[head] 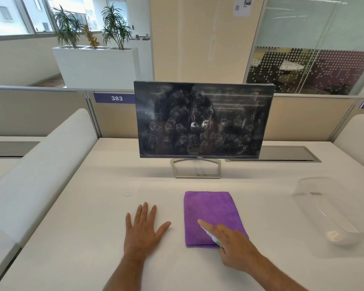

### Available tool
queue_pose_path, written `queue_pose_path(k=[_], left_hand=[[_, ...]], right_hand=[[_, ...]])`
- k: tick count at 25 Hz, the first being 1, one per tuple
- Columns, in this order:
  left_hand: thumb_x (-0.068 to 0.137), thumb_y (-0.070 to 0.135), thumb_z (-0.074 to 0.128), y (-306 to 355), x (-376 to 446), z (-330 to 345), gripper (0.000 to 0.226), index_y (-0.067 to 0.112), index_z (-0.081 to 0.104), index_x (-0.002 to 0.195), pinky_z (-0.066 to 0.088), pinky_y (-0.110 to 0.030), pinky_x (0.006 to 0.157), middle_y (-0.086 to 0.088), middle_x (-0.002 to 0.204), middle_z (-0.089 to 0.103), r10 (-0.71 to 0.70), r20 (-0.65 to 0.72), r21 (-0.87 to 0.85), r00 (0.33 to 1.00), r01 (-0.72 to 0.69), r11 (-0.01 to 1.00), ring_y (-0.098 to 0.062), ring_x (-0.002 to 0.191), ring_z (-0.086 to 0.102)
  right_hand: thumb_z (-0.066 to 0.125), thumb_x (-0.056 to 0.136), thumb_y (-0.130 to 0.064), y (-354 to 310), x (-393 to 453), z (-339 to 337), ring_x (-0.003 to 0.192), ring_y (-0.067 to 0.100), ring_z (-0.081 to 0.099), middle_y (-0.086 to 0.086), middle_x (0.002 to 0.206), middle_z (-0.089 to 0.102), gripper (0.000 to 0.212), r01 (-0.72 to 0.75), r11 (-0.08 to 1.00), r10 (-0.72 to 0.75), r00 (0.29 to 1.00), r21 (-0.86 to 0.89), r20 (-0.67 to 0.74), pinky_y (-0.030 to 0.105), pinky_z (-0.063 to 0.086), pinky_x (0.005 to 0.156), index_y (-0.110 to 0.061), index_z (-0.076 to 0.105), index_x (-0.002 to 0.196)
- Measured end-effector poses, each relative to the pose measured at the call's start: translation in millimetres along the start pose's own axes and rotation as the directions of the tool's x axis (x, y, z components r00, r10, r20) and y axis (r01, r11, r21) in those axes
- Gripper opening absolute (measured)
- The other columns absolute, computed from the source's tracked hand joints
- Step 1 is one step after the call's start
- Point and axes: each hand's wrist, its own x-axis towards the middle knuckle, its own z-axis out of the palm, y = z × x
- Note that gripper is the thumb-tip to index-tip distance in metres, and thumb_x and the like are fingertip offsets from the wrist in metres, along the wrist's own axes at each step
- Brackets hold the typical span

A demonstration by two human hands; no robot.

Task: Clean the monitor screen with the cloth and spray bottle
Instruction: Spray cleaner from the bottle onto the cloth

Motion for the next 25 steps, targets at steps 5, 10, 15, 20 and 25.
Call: queue_pose_path(k=[5, 10, 15, 20, 25], left_hand=[[0.071, 0.087, -0.011, -0.4, 1.1, 1.8, 0.105, 0.032, 0.006, 0.158, -0.007, -0.051, 0.122, 0.003, 0.168, -0.003, -0.002, 0.004, 0.015, 1.0, 0.002, 1.0, -0.016, 0.153, -0.009], [0.072, 0.087, -0.01, -0.4, 1.4, 2.3, 0.103, 0.032, 0.005, 0.158, -0.007, -0.05, 0.122, 0.003, 0.168, -0.004, -0.006, 0.007, 0.019, 1.0, 0.006, 1.0, -0.015, 0.153, -0.01], [0.073, 0.087, -0.007, -0.6, 1.2, 2.7, 0.102, 0.032, 0.005, 0.158, -0.007, -0.05, 0.123, 0.003, 0.168, -0.003, -0.011, 0.005, 0.022, 1.0, 0.01, 1.0, -0.015, 0.153, -0.009], [0.072, 0.087, -0.01, -0.5, 2.2, 3.4, 0.103, 0.032, 0.004, 0.158, -0.007, -0.05, 0.123, 0.003, 0.168, -0.004, -0.01, 0.01, 0.029, 1.0, 0.009, 1.0, -0.015, 0.153, -0.01], [0.072, 0.088, -0.01, -1.2, 2.4, 4.7, 0.103, 0.032, 0.005, 0.158, -0.007, -0.05, 0.122, 0.003, 0.168, -0.004, -0.008, 0.002, 0.022, 1.0, 0.008, 1.0, -0.015, 0.153, -0.01]], right_hand=[[0.04, 0.083, -0.01, 20.3, -11.6, -3.3, 0.089, 0.021, 0.06, -0.01, 0.113, 0.052, 0.084, -0.074, 0.997, 0.074, 0.997, -0.023, -0.016, 0.028, 0.046, 0.074, -0.054, 0.018, 0.151], [0.037, 0.082, -0.008, 34.7, -18.1, -8.3, 0.077, 0.021, 0.054, -0.01, 0.103, 0.048, 0.092, -0.09, 0.996, 0.09, 0.996, -0.029, -0.024, 0.029, 0.047, 0.072, -0.06, 0.002, 0.149], [0.039, 0.077, -0.008, 50.9, -25.0, -10.8, 0.096, 0.021, 0.065, -0.012, 0.129, 0.057, 0.086, -0.15, 0.989, 0.15, 0.987, -0.01, -0.051, 0.027, 0.051, 0.081, -0.05, 0.023, 0.151], [0.039, 0.083, -0.01, 63.6, -33.9, -13.1, 0.077, 0.02, 0.058, -0.008, 0.107, 0.054, 0.089, -0.161, 0.986, 0.157, 0.985, -0.053, -0.071, 0.028, 0.048, 0.069, -0.053, 0.002, 0.151], [0.041, 0.081, -0.01, 79.0, -42.7, -19.5, 0.097, 0.022, 0.064, -0.009, 0.127, 0.057, 0.083, -0.237, 0.969, 0.233, 0.97, -0.066, -0.069, 0.029, 0.051, 0.08, -0.046, 0.021, 0.153]])
